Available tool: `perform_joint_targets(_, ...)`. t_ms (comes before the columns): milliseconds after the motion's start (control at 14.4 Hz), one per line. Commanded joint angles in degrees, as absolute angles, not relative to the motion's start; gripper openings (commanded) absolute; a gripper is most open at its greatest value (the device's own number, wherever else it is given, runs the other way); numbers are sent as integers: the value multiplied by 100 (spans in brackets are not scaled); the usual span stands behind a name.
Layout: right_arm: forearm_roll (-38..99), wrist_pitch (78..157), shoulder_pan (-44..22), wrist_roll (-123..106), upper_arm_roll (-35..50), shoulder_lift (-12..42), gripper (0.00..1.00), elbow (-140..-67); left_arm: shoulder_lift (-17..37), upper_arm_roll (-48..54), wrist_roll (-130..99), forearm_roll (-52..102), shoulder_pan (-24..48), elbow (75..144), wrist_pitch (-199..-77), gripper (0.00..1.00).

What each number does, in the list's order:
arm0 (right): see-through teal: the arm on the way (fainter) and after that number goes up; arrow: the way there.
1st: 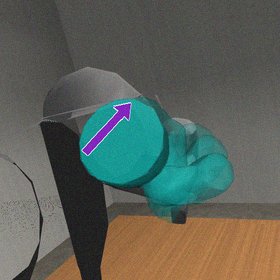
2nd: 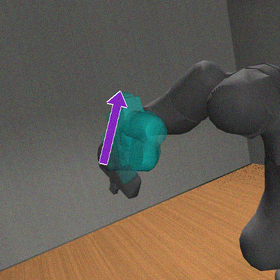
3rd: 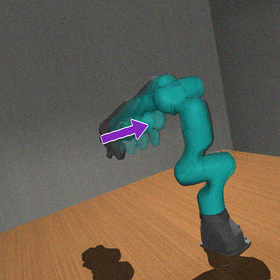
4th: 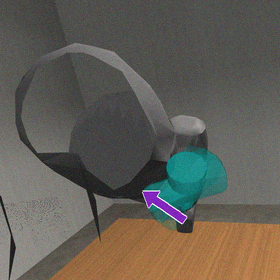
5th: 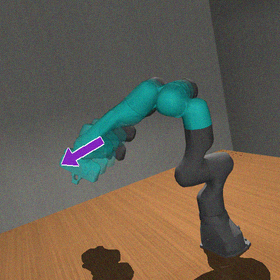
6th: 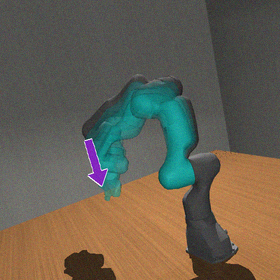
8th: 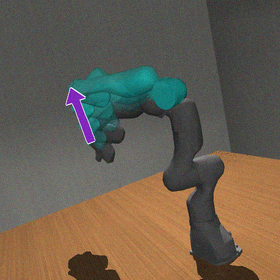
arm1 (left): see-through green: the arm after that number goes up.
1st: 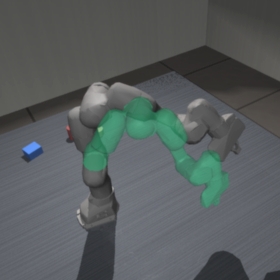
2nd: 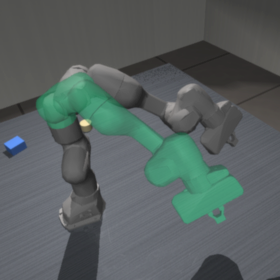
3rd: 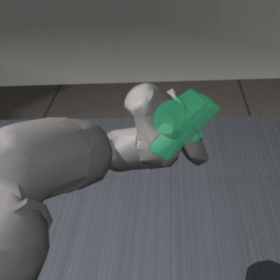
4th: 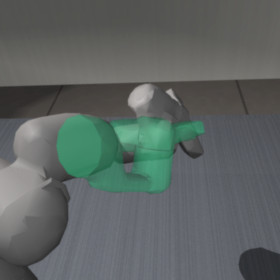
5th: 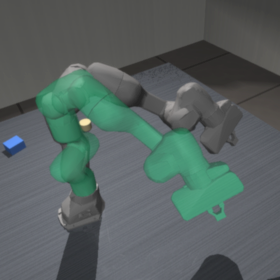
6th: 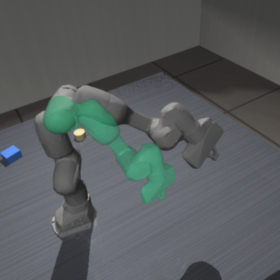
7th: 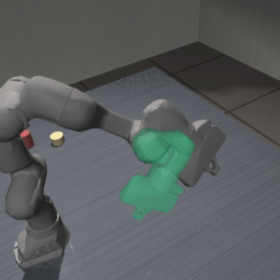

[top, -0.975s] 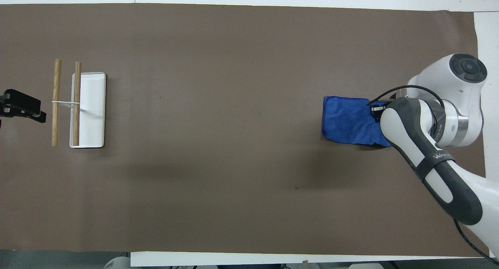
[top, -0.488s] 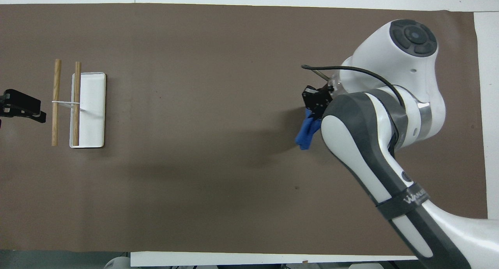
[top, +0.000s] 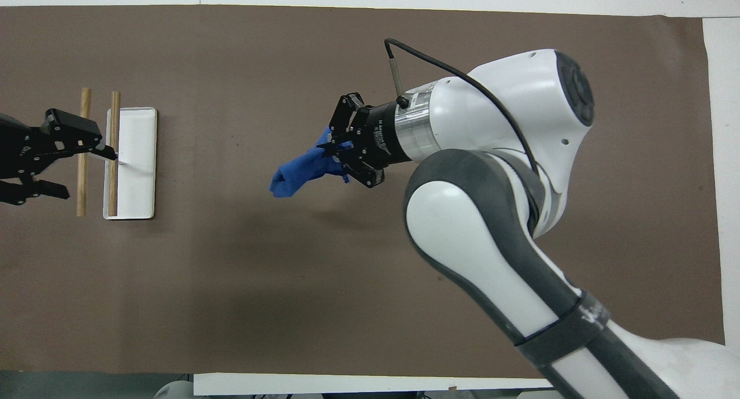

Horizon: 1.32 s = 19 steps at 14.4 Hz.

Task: Right arm passes towel to left arm to hang
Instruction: 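Lift the towel with the right gripper while the left gripper reaches toward it, then close the left gripper on the towel held by the right gripper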

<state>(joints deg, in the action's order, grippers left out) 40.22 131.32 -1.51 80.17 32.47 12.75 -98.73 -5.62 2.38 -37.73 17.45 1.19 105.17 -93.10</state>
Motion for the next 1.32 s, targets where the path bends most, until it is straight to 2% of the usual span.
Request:
perform_joint_targets(0,4140,14312,-141,8953,3926,1502,0,-9686,-1011,211,-5610,2415,202,11451,-10281,100)
perform_joint_targets(209,4122,15562,-439,9421,4253,1775,0,-9624,-949,211,-7333,2996,290,11487,-10879,100)
perform_joint_targets(279,4122,15757,-466,9422,4350,1819,0,-9624,-958,228,-7800,3032,299,11513,-10890,100)
perform_joint_targets(627,4122,15785,-466,9439,4438,1846,0,-9624,-1037,246,-8543,3050,527,11689,-10863,100)
perform_joint_targets(975,4105,15785,-483,9562,4518,1881,0,-9589,-1309,246,-8525,3050,712,12163,-10863,100)
perform_joint_targets(1254,4087,15776,-518,9624,4526,1933,0,-9440,-1345,272,-8665,3111,755,12419,-11688,95)
